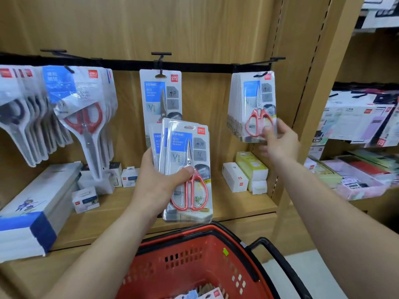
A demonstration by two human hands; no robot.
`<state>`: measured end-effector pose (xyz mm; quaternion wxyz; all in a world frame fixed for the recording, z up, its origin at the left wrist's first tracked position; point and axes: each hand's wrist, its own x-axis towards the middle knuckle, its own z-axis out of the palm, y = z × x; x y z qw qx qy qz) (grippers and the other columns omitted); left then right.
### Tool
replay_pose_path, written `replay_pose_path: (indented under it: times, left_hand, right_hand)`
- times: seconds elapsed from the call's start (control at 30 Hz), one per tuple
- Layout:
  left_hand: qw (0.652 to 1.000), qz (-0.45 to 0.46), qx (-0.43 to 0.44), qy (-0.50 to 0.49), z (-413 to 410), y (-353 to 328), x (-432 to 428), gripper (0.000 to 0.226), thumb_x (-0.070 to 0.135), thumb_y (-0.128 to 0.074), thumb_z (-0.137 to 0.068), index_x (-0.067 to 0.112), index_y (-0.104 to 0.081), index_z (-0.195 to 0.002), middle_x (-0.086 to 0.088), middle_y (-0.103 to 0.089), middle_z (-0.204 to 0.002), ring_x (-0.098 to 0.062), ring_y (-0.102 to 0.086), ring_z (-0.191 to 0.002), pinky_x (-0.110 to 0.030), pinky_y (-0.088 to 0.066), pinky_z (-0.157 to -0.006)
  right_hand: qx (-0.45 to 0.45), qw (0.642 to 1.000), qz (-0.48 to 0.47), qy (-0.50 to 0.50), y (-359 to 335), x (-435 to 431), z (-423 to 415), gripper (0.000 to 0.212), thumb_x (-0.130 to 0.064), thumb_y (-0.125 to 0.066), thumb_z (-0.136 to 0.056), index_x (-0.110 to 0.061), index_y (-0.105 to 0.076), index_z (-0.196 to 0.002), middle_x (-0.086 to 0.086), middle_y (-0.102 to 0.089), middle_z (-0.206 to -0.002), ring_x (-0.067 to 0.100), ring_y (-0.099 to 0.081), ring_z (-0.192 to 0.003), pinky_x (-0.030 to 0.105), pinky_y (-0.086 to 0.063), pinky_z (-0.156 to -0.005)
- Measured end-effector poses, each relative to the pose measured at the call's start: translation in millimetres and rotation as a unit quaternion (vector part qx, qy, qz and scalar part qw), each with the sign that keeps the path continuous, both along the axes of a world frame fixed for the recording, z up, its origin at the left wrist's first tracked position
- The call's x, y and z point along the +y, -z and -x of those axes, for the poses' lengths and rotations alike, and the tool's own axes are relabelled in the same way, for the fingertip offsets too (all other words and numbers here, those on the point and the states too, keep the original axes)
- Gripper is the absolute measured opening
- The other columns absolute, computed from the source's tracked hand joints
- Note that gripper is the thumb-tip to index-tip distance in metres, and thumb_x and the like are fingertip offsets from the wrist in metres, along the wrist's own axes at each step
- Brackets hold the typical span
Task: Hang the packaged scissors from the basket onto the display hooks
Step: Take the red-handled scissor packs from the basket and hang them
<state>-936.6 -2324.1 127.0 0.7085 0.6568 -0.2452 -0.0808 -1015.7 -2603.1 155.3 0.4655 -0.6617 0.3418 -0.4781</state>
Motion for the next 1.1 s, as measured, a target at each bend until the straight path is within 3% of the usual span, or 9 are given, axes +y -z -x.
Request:
replay_pose_path:
  times: [0.07,0.2,0.27,0.37,0.43,0.53,0.7,0.9,1.1]
  left_hand:
    - [1.000,-0.002,-0.001,0.007,0.7,1.1,-1.8,0.072,0.016,-0.092,-0.073,0.026,-0.054,-0.133,0.005,-0.074,-0.116,-0.016,-0.076,-0.100,-0.041,-0.064,-0.084]
    - [1.000,0.006,0.000,0.018,3.2,6.0,-7.9,0.067,0.012,-0.091,-0.073,0.027,-0.056,-0.128,0.004,-0.075,-0.115,-0.016,-0.076,-0.100,-0.038,-0.065,-0.082]
    - [1.000,0.008,0.004,0.017,5.8,10.4,-14.1,0.066,0.010,-0.091,-0.074,0.026,-0.057,-0.128,0.003,-0.075,-0.116,-0.017,-0.076,-0.101,-0.043,-0.064,-0.087]
    - [1.000,0.016,0.004,0.018,12.2,16.3,-23.8,0.065,0.008,-0.090,-0.076,0.023,-0.058,-0.130,0.003,-0.076,-0.116,-0.016,-0.075,-0.103,-0.042,-0.062,-0.091]
    - [1.000,0.018,-0.002,0.020,16.9,18.8,-27.2,0.063,0.011,-0.090,-0.076,0.024,-0.059,-0.130,0.004,-0.075,-0.116,-0.014,-0.075,-0.103,-0.034,-0.063,-0.088]
    - [0.999,0.021,-0.013,0.029,23.9,18.9,-28.2,0.052,0.019,-0.088,-0.079,0.030,-0.062,-0.123,0.009,-0.077,-0.111,-0.009,-0.074,-0.102,-0.020,-0.060,-0.079]
    - [0.999,0.028,0.000,0.038,29.1,24.4,-30.5,0.066,0.037,-0.085,-0.068,0.030,-0.057,-0.128,0.012,-0.075,-0.117,-0.005,-0.073,-0.106,-0.024,-0.060,-0.087]
    - [0.999,0.006,0.003,0.050,26.3,29.2,-32.8,0.083,0.032,-0.094,-0.070,0.024,-0.051,-0.142,0.005,-0.072,-0.128,-0.015,-0.071,-0.115,-0.043,-0.058,-0.099]
    - [1.000,0.005,0.020,0.011,22.8,31.4,-32.0,0.071,0.016,-0.091,-0.077,0.027,-0.054,-0.137,0.001,-0.073,-0.124,-0.020,-0.073,-0.110,-0.046,-0.061,-0.093]
  right_hand:
    - [0.091,0.995,0.041,0.025,9.6,9.0,5.7,0.065,-0.052,-0.056,-0.101,-0.031,-0.035,-0.158,0.000,-0.063,-0.128,0.023,-0.064,-0.116,0.044,-0.053,-0.098]
    - [0.073,0.992,-0.013,-0.106,32.4,71.8,33.8,0.032,-0.049,-0.055,-0.102,-0.028,-0.060,-0.126,-0.007,-0.068,-0.111,0.023,-0.068,-0.102,0.054,-0.058,-0.093]
    - [0.073,0.965,-0.068,-0.241,43.2,113.7,48.6,0.029,-0.050,-0.060,-0.097,-0.030,-0.063,-0.118,-0.006,-0.071,-0.114,0.018,-0.073,-0.096,0.044,-0.062,-0.082]
    - [0.041,0.939,-0.057,-0.337,65.5,154.5,58.5,0.047,-0.039,-0.075,-0.089,-0.036,-0.057,-0.132,-0.017,-0.073,-0.114,0.000,-0.073,-0.097,0.026,-0.060,-0.080]
    - [0.022,0.943,-0.045,-0.329,80.0,160.9,57.1,0.048,-0.023,-0.075,-0.093,-0.033,-0.056,-0.136,-0.016,-0.075,-0.113,0.000,-0.072,-0.099,0.018,-0.058,-0.077]
    - [0.008,0.957,-0.056,-0.286,85.6,156.8,57.5,0.041,-0.028,-0.073,-0.095,-0.031,-0.058,-0.132,-0.017,-0.075,-0.111,-0.001,-0.072,-0.098,0.019,-0.056,-0.083]
    - [-0.030,0.966,-0.065,-0.247,88.8,149.7,58.7,0.023,-0.036,-0.064,-0.098,-0.025,-0.063,-0.119,-0.026,-0.071,-0.096,-0.006,-0.069,-0.087,0.008,-0.049,-0.071]
    - [-0.085,0.959,-0.152,-0.224,97.3,144.6,54.6,0.048,-0.058,-0.065,-0.083,-0.029,-0.060,-0.122,-0.010,-0.076,-0.113,0.011,-0.073,-0.106,0.044,-0.057,-0.097]
    - [-0.086,0.961,-0.186,-0.187,96.1,141.0,53.3,0.067,-0.087,-0.065,-0.069,-0.042,-0.059,-0.119,-0.009,-0.074,-0.119,0.019,-0.071,-0.112,0.055,-0.054,-0.101]
